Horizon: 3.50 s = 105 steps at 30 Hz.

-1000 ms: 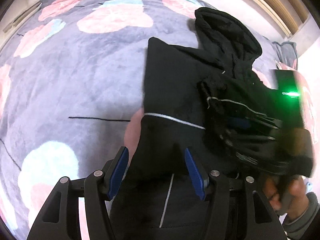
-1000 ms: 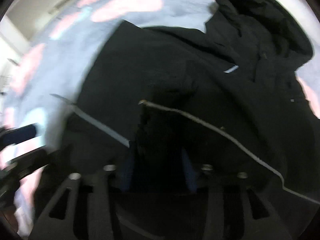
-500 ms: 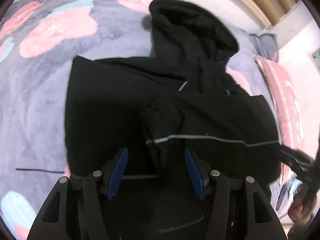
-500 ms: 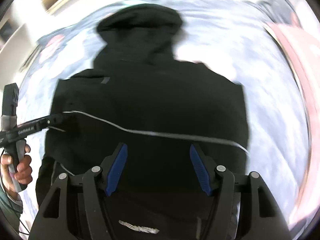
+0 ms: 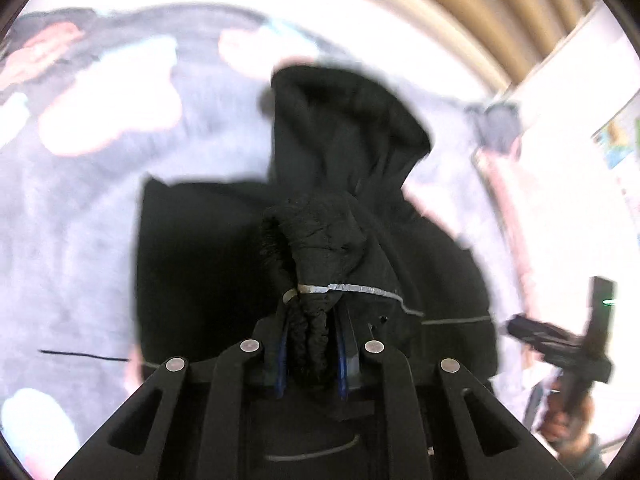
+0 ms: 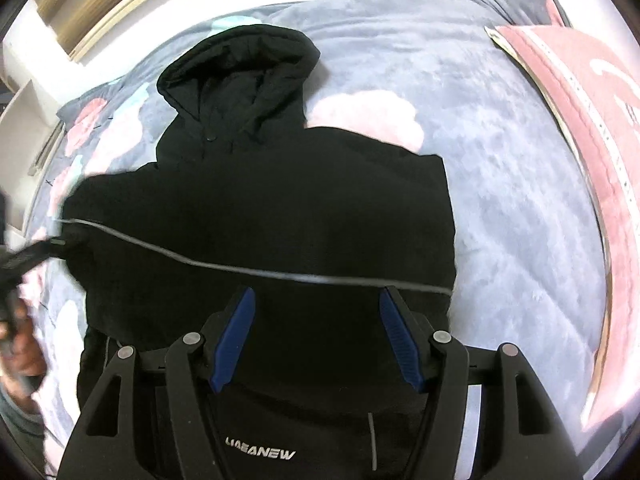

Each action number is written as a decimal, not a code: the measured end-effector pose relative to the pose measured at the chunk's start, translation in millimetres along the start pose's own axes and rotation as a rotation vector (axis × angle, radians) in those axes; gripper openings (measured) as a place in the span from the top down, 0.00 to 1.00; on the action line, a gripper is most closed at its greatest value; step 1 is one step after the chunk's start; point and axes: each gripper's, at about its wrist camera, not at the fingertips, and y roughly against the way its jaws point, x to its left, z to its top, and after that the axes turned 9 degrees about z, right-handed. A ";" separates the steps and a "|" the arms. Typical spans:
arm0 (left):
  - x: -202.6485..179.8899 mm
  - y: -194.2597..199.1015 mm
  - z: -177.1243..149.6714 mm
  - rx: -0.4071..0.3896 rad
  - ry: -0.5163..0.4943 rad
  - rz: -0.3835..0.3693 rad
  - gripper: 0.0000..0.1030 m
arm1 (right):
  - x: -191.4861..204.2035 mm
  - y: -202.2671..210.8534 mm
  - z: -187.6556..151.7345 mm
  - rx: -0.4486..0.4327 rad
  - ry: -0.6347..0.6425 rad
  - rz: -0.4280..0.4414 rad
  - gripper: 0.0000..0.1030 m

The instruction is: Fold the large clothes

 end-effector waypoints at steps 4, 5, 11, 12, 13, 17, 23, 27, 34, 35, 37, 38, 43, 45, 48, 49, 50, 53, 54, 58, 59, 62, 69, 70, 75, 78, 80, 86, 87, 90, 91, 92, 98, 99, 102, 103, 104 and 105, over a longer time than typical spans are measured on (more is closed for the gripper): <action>30.2 15.9 -3.3 0.028 0.018 -0.032 0.82 | 3.5 -19.5 3.0 0.010 -0.005 -0.010 0.35; 40.3 5.1 -10.0 0.073 0.010 -0.011 0.82 | 4.4 -26.3 3.0 0.020 -0.008 -0.024 0.35; 82.4 -70.8 -55.7 0.268 0.097 0.102 0.75 | 2.7 -88.0 -6.8 0.144 0.000 -0.173 0.35; 85.1 -74.9 -58.8 0.261 0.121 0.093 0.74 | 4.3 -93.2 -7.4 0.149 0.016 -0.196 0.35; 85.6 -75.1 -59.1 0.252 0.136 0.088 0.73 | 5.6 -96.0 -7.1 0.154 0.029 -0.209 0.34; 84.2 -67.3 -55.7 0.264 0.142 0.083 0.72 | 1.3 -93.6 -4.5 0.167 0.025 -0.189 0.34; 89.6 -17.9 -50.7 0.197 0.149 0.079 0.65 | -3.2 -45.8 -9.5 0.104 -0.014 -0.059 0.34; 90.0 18.9 -44.7 0.107 0.177 0.049 0.54 | 3.3 -17.7 -22.0 0.072 0.030 -0.061 0.34; 24.1 -21.3 -39.1 0.123 0.055 -0.013 0.43 | -4.1 -48.1 -37.5 0.160 0.059 -0.185 0.34; 15.4 -41.5 -42.7 0.154 0.023 0.030 0.43 | -5.2 -50.6 -43.1 0.173 0.052 -0.195 0.34; 14.9 -74.9 -53.3 0.207 0.007 0.071 0.43 | -10.2 -57.6 -49.1 0.186 0.051 -0.203 0.33; 21.0 -84.6 -59.0 0.228 0.012 0.082 0.43 | -11.8 -60.1 -49.7 0.196 0.049 -0.207 0.32; 27.7 -97.2 -62.4 0.236 0.019 0.072 0.43 | -15.5 -60.8 -45.5 0.215 0.037 -0.195 0.31; 20.2 -90.1 -58.1 0.241 -0.019 0.080 0.43 | -16.1 -53.3 -39.9 0.232 0.034 -0.179 0.31; 2.6 -47.0 -38.6 0.160 -0.100 0.001 0.43 | -13.7 -17.7 -17.4 0.171 0.024 -0.089 0.31; -2.3 -32.1 -25.8 0.113 -0.126 -0.003 0.43 | -14.3 -4.1 -4.5 0.131 0.025 -0.058 0.31; -2.9 -20.9 -13.8 0.078 -0.145 -0.001 0.43 | -13.3 7.3 9.1 0.090 0.030 -0.042 0.31; -13.5 -8.7 32.7 -0.021 -0.175 0.002 0.43 | -12.6 26.0 60.3 -0.024 0.042 -0.005 0.31; -16.9 -11.7 50.0 -0.044 -0.169 -0.005 0.43 | -12.6 27.3 77.3 -0.051 0.040 0.009 0.31; -27.5 -44.0 121.3 -0.114 -0.125 0.049 0.43 | -9.4 10.7 149.8 -0.153 0.044 0.017 0.31; -27.7 -56.2 138.4 -0.121 -0.103 0.056 0.43 | -5.7 1.2 165.1 -0.160 0.046 0.016 0.31; -28.1 -94.0 176.8 -0.121 -0.044 0.043 0.43 | -7.7 -28.5 199.9 -0.153 0.031 0.030 0.31; -22.5 -181.5 213.1 -0.040 -0.001 0.105 0.43 | -26.8 -108.5 244.9 -0.087 -0.036 0.001 0.32; -22.2 -197.8 216.9 -0.016 0.002 0.161 0.43 | -30.2 -120.7 249.0 -0.073 -0.050 0.002 0.35; 2.8 -227.6 228.7 0.031 0.064 0.222 0.89 | -33.5 -154.7 269.4 -0.019 -0.070 0.010 0.94; 27.7 -180.4 228.0 -0.047 0.146 0.097 0.89 | -34.6 -107.5 261.0 -0.150 -0.075 0.128 0.94; 35.6 -150.7 213.4 -0.077 0.150 0.014 0.87 | -29.8 -92.8 245.1 -0.190 -0.034 0.124 0.95; 53.3 -226.1 169.2 0.126 0.061 0.173 0.82 | -44.3 -185.3 220.4 0.015 -0.030 0.073 0.92; 56.1 -240.0 164.2 0.144 0.051 0.163 0.81 | -48.1 -196.6 218.8 0.043 -0.045 0.090 0.91; 51.5 -228.5 160.3 0.076 -0.007 0.150 0.81 | -51.8 -189.5 219.6 0.054 -0.058 0.121 0.86; 50.3 -222.4 160.2 0.070 -0.026 0.147 0.80 | -51.4 -179.5 218.7 0.050 -0.049 0.120 0.79; 48.8 -209.0 157.9 0.062 -0.062 0.139 0.79 | -50.9 -167.1 215.8 0.040 -0.031 0.115 0.68; 46.8 -133.8 141.5 -0.009 -0.150 0.105 0.74 | -28.4 -89.1 203.5 -0.090 0.093 0.125 0.36; 42.0 -121.1 143.7 -0.044 -0.151 0.090 0.73 | -20.3 -81.2 211.3 -0.118 0.106 0.128 0.36; 17.8 -100.9 172.8 -0.154 -0.134 0.026 0.52 | 8.3 -73.7 231.9 -0.163 0.144 0.143 0.36; 11.1 -100.8 176.4 -0.168 -0.139 0.012 0.49 | 18.3 -81.7 240.1 -0.163 0.158 0.133 0.36; -1.9 -109.7 185.8 -0.182 -0.150 0.013 0.49 | 21.5 -90.5 244.8 -0.159 0.162 0.115 0.36; -8.8 -122.4 191.4 -0.172 -0.147 0.019 0.49 | 21.7 -102.9 248.2 -0.147 0.166 0.103 0.36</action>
